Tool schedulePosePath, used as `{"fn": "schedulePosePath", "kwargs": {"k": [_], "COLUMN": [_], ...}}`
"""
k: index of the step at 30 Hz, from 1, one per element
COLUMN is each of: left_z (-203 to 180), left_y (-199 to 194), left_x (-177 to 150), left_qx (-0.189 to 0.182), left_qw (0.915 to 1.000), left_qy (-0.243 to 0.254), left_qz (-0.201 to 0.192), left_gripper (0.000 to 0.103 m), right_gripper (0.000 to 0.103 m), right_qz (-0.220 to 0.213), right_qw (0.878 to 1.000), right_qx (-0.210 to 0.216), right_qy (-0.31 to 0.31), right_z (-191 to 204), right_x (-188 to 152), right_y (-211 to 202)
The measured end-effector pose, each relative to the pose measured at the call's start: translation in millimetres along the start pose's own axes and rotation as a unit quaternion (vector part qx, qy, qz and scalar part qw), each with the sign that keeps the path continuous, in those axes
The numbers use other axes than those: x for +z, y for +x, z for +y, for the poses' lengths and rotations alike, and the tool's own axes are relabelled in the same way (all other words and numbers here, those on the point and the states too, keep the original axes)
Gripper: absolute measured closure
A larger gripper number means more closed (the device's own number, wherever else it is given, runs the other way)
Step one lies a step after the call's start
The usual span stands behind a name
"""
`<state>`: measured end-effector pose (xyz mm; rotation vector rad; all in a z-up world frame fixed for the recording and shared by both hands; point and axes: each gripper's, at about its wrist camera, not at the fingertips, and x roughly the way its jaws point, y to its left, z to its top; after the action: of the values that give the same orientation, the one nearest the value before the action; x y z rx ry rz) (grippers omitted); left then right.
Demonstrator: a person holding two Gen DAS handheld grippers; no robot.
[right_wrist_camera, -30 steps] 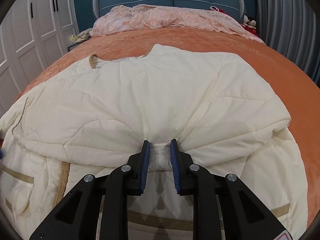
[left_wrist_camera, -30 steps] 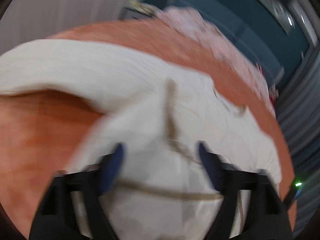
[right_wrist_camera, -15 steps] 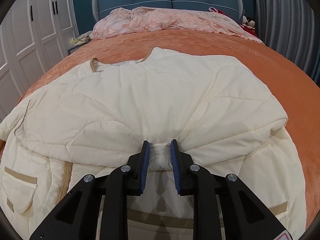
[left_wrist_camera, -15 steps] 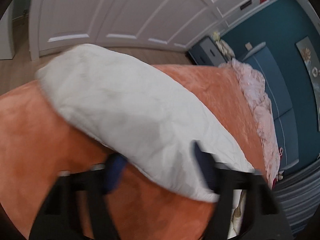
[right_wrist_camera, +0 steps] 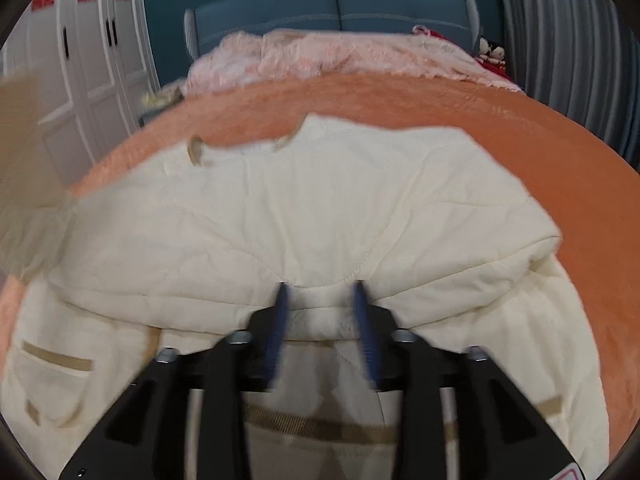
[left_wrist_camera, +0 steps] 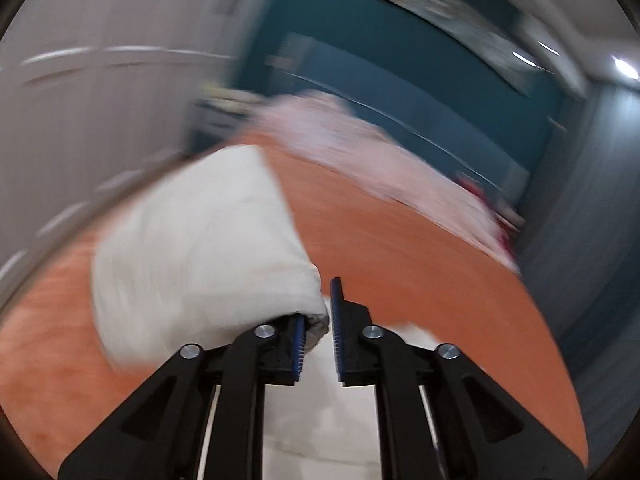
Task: Fold large clothes
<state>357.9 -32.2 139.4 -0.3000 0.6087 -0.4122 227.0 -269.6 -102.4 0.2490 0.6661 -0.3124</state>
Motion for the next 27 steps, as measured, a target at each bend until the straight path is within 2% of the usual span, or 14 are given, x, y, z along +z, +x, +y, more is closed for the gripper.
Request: {"fn": "schedulePosePath", "kwargs": {"k": [1,2,3,4,5,7,9,12,15,17,19,22,24,27], "left_z": [-30,-58,-83,-106,-117,-120,-98,-54,13,40,72,112,128,145], "left_y": [8,17,25,36,44,59,68,73,72,65,61,60,59,62], "left_x": [-14,-30,-52,-80,-103,-142,-162,-162,-137,-132,-128,-131,-137,-147], "left_qx": [-0.026,-0.047,-0.058,-0.062,-0.057,-0.057,-0.051,-0.022,0.024,0.046,0.064,0.068,0.065,0.052], "left_qw": [0.9992,0.9972,0.9946,0.9913,0.9889,0.9848,0.9837,0.9852,0.9862,0.9850,0.9815,0.9732,0.9672,0.9562], "left_qy": [0.022,0.044,0.064,0.087,0.100,0.093,0.053,0.009,-0.035,-0.057,-0.085,-0.144,-0.180,-0.228], "left_qz": [0.019,0.039,0.057,0.078,0.094,0.135,0.164,0.170,0.160,0.156,0.160,0.166,0.167,0.175], "left_gripper": [0.076,0.066,0.049,0.045,0.045,0.045,0.046,0.046,0.046,0.046,0.046,0.046,0.046,0.045], "right_gripper": [0.037,0.035,0.035,0.035,0.035,0.035,0.034,0.034,0.034,0.034,0.034,0.034,0.034,0.038], "right_qz": [-0.013,-0.027,-0.031,-0.033,-0.033,-0.031,-0.029,-0.011,-0.015,-0.032,-0.042,-0.043,-0.030,0.013], "right_qw": [1.000,0.999,0.999,0.998,0.997,0.995,0.990,0.983,0.982,0.984,0.986,0.988,0.989,0.991], "right_qx": [0.006,0.011,0.014,0.020,0.026,0.036,0.046,0.061,0.065,0.059,0.050,0.038,0.033,0.006], "right_qy": [0.008,0.020,0.028,0.042,0.057,0.091,0.128,0.174,0.178,0.165,0.153,0.143,0.142,0.135], "right_z": [-3,-7,-10,-15,-22,-36,-50,-68,-73,-74,-75,-78,-81,-81], "right_x": [-2,-4,-4,-6,-9,-14,-19,-24,-16,-5,11,33,41,45], "right_y": [-8,-17,-23,-29,-34,-42,-48,-49,-54,-58,-58,-48,-37,-14]}}
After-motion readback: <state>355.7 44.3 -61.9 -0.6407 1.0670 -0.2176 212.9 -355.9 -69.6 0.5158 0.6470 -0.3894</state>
